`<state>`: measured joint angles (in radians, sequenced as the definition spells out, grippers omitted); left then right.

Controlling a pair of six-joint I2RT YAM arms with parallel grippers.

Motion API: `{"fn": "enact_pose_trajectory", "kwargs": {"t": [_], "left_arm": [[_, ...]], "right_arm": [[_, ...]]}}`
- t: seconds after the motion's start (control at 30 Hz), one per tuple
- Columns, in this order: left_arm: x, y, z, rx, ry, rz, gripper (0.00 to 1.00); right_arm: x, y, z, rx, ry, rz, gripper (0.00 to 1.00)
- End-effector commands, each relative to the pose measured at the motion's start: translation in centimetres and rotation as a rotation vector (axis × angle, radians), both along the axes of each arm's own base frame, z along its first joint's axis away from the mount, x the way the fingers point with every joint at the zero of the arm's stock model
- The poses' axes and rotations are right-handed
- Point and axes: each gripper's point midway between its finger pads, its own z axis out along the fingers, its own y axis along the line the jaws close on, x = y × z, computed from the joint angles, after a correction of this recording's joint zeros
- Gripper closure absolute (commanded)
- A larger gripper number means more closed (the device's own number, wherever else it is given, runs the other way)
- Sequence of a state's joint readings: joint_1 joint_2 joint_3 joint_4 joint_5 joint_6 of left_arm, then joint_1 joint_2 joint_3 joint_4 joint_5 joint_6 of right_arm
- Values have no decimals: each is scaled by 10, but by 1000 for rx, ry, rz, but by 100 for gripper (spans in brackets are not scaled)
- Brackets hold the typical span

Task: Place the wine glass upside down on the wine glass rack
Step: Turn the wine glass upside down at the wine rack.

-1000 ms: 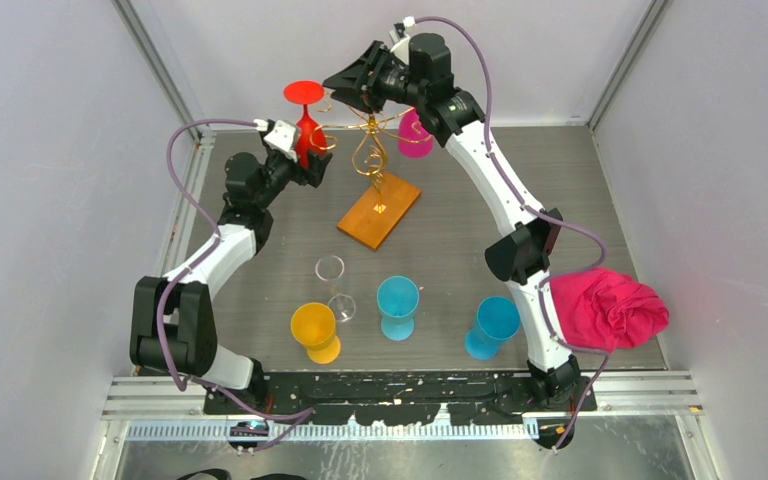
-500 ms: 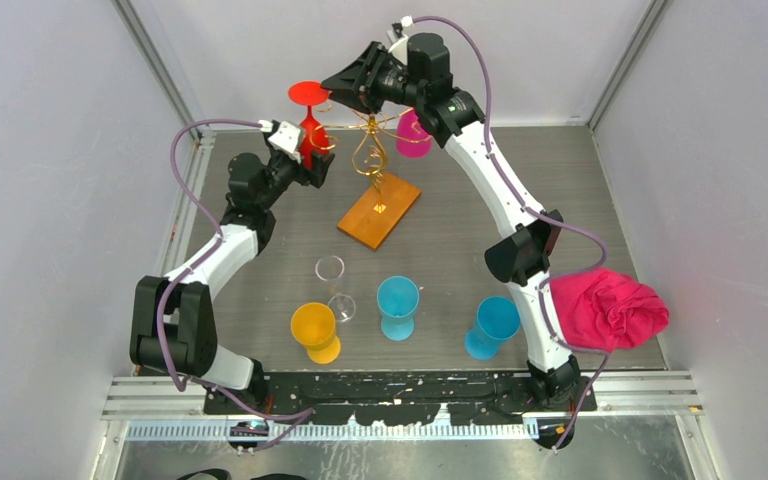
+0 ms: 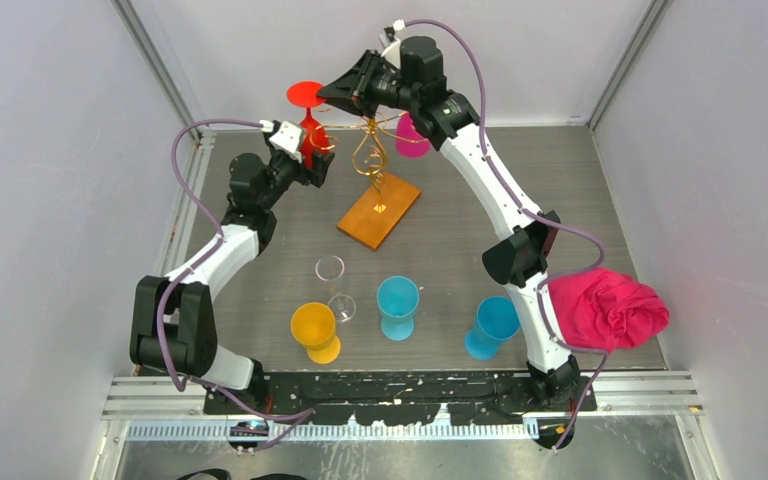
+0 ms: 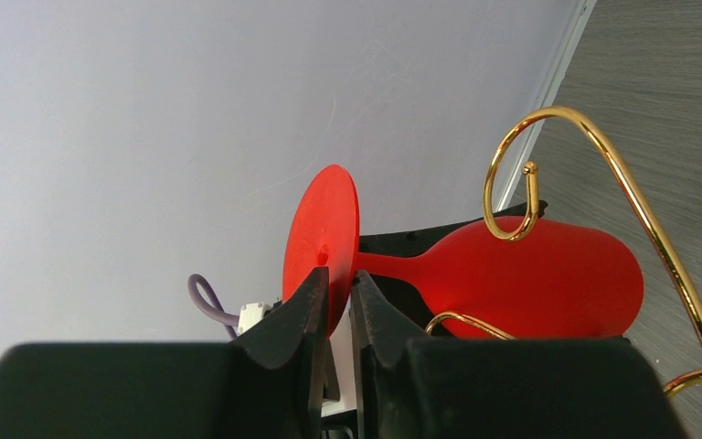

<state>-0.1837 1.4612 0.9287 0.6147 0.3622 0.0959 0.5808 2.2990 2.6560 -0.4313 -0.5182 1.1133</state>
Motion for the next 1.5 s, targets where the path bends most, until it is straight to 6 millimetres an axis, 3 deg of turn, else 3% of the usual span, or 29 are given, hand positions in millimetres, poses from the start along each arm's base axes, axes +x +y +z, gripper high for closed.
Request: {"fn": "enact_pose_trajectory", "kwargs": {"t": [0.0, 0.27, 0.5, 0.93, 1.47], "left_arm": [[-5, 0, 28, 6, -96, 6, 57], [-5, 3, 24, 1, -89, 24, 55], [-3, 9, 24, -17, -95, 61, 51], [-3, 27, 25, -47, -102, 163, 21], [1, 36, 19, -51, -82, 217, 10]], "right_arm": [[-27, -12, 62, 78, -122, 17, 83], [-26, -11, 61, 81, -113, 19, 99], [-26, -12, 62, 85, -107, 16, 99], [-25, -13, 60, 88, -89, 13, 99], [-23, -12, 57, 84, -85, 11, 99]]}}
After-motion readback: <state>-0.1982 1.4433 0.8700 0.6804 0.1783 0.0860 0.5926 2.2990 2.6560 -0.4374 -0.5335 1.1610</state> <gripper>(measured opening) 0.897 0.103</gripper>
